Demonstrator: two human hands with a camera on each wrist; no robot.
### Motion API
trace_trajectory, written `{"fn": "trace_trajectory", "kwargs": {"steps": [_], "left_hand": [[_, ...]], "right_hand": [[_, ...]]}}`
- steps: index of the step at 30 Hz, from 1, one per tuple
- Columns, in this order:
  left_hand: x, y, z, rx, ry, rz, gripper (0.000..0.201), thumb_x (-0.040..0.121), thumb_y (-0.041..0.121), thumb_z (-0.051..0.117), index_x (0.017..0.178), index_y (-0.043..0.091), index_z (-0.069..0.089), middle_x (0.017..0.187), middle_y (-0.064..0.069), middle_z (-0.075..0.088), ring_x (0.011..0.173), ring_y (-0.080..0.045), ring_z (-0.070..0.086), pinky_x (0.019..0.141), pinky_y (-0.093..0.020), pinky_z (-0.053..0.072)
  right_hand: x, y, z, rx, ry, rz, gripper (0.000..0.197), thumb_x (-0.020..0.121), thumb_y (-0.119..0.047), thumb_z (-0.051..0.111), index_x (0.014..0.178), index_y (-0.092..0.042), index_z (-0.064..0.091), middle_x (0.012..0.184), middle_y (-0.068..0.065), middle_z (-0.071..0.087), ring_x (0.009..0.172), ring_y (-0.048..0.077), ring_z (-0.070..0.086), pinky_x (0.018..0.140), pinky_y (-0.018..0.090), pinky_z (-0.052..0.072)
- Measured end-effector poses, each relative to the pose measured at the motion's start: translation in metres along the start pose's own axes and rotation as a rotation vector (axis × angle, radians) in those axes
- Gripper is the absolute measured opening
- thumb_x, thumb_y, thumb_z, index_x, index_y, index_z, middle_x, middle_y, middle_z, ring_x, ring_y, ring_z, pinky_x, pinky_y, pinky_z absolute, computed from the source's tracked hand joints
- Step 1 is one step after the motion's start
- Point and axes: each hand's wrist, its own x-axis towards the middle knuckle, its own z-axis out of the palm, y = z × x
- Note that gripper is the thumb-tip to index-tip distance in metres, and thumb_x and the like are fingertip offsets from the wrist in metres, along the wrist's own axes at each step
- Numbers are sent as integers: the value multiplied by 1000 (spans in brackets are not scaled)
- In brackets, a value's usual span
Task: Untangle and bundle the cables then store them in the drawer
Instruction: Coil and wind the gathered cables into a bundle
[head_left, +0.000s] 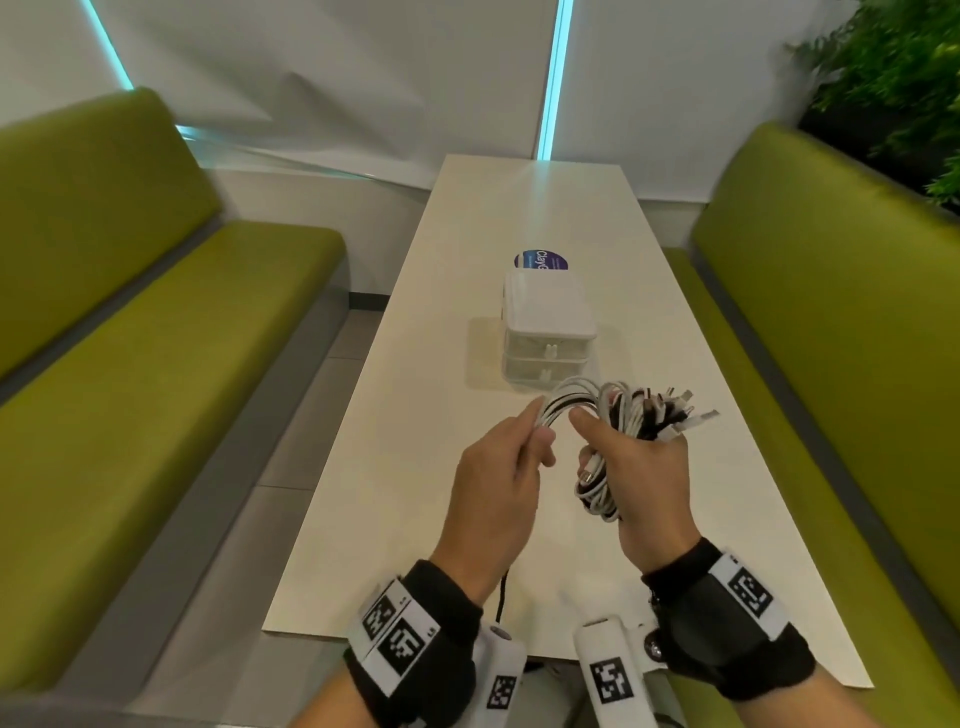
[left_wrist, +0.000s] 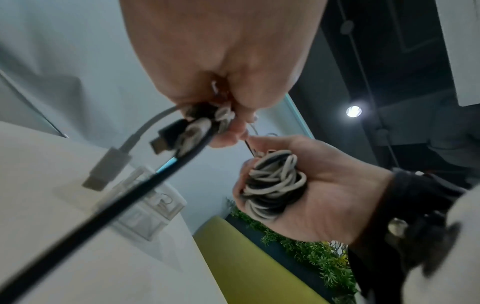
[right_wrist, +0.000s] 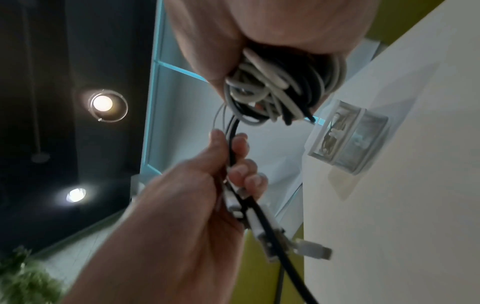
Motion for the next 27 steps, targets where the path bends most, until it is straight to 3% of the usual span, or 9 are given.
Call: {"fn": "trace_trajectory", "kwargs": {"steps": [4, 9, 11, 13, 16, 19, 22, 25, 27], "left_hand": [[2, 8, 4, 127, 51, 94, 31, 102, 22, 43, 130, 19, 56, 79, 6, 59, 71, -7, 56, 65, -22, 46], [-2, 9, 15, 175, 10, 137, 27, 101, 15, 43, 123, 13, 58, 82, 10, 47, 68, -7, 49, 61, -23, 43], [-2, 9, 17, 173, -28, 125, 24, 99, 11, 43, 116, 13, 60, 93, 6, 52, 74, -11, 54, 66, -30, 49], [-3, 11, 16, 143, -62, 127, 20, 98, 9, 44, 107, 12, 61, 103, 5, 52, 79, -14, 57, 70, -32, 50], [0, 13, 11, 177, -198, 114, 16, 97, 8, 43, 97, 13, 59, 112, 4, 42, 71, -21, 57, 64, -38, 49], [8, 16, 0, 193, -363, 107, 18, 95, 5, 43, 91, 13, 60, 132, 5, 33, 68, -21, 55, 64, -34, 46], [13, 20, -12, 96, -528, 51, 24, 96, 9, 45, 75, 14, 54, 155, 18, 13, 65, -14, 58, 69, -33, 50], [17, 19, -19, 66, -629, -23, 25, 99, 13, 44, 77, 18, 55, 159, 22, -2, 67, -16, 65, 73, -34, 52], [13, 17, -20, -39, -625, -86, 19, 100, 16, 44, 98, 22, 62, 159, 21, -3, 70, -16, 68, 73, -36, 54]], "right_hand": [[-8, -1, -1, -53, -91, -74, 22, 80, -23, 76, 80, -5, 63, 59, 18, 55, 49, 27, 49, 46, 35, 41], [-12, -6, 1, -4, -158, -117, 46, 67, -37, 80, 92, -1, 65, 78, 28, 61, 67, 30, 59, 60, 42, 49], [-11, -9, 2, -13, -157, -111, 40, 66, -30, 81, 91, -4, 67, 76, 19, 67, 68, 25, 65, 59, 37, 53], [-7, -11, 1, -38, -145, -85, 34, 68, -20, 84, 88, 0, 66, 75, 20, 67, 66, 27, 66, 58, 36, 54], [-2, -9, 0, -55, -148, -29, 32, 70, -18, 83, 80, -1, 58, 66, 20, 48, 58, 28, 50, 50, 37, 43], [-1, -6, -2, -25, -165, 18, 27, 70, -19, 81, 84, -5, 62, 65, 15, 51, 57, 27, 51, 49, 35, 41], [-3, -5, -2, 41, -209, 55, 21, 73, -14, 80, 83, -5, 63, 64, 18, 56, 56, 34, 57, 51, 40, 46], [-3, -5, -3, 134, -229, 94, 14, 76, -5, 75, 79, -5, 62, 65, 18, 57, 57, 36, 60, 52, 44, 50], [-4, -6, -1, 176, -266, 90, 16, 79, -3, 72, 70, -12, 61, 62, 14, 55, 51, 33, 57, 48, 42, 49]]}}
